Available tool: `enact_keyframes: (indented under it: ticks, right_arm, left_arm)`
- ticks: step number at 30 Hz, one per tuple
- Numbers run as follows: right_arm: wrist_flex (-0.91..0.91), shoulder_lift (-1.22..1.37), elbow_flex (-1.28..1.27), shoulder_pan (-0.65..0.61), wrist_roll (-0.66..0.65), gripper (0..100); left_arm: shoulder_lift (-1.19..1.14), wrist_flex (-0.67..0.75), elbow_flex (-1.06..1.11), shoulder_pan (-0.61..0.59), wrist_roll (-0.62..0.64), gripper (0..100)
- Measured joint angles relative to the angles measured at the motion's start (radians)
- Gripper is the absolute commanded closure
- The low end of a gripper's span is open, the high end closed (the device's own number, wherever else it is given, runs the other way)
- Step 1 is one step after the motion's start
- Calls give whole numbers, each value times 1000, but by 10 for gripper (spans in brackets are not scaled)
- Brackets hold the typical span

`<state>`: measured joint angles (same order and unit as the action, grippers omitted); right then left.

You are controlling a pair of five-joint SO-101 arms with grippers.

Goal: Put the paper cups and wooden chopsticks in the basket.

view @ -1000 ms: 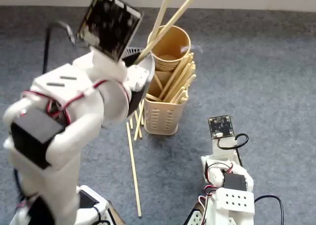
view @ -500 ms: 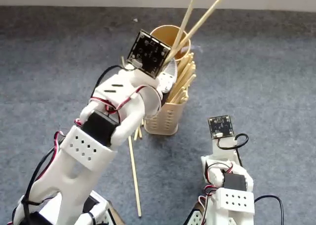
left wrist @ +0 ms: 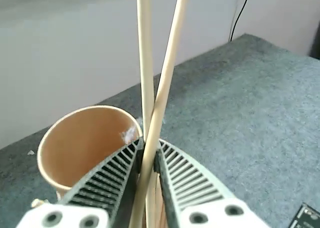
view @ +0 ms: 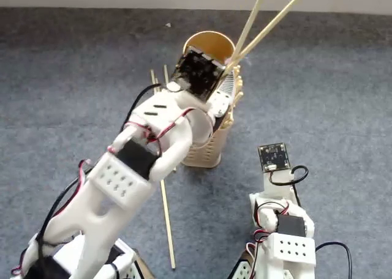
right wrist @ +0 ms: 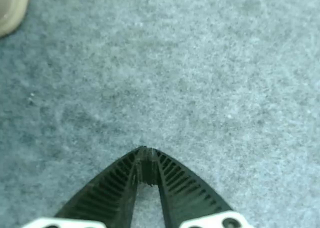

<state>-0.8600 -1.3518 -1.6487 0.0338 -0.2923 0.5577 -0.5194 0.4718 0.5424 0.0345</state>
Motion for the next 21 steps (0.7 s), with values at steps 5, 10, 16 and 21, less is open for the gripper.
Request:
enact_keyframes:
  ticks: [5, 10, 16, 21]
  right_arm:
    - [0, 0, 0, 0, 0, 994]
    - [0, 0, 0, 0, 0, 994]
    - [0, 0, 0, 0, 0, 994]
    - [0, 0, 0, 0, 0, 994]
  left_arm:
    - [-84, 6, 2, 9, 2, 992]
    - [-86, 14, 18, 9, 3, 992]
    - [-69, 17, 63, 9, 2, 864]
    - [12, 38, 126, -32, 2, 790]
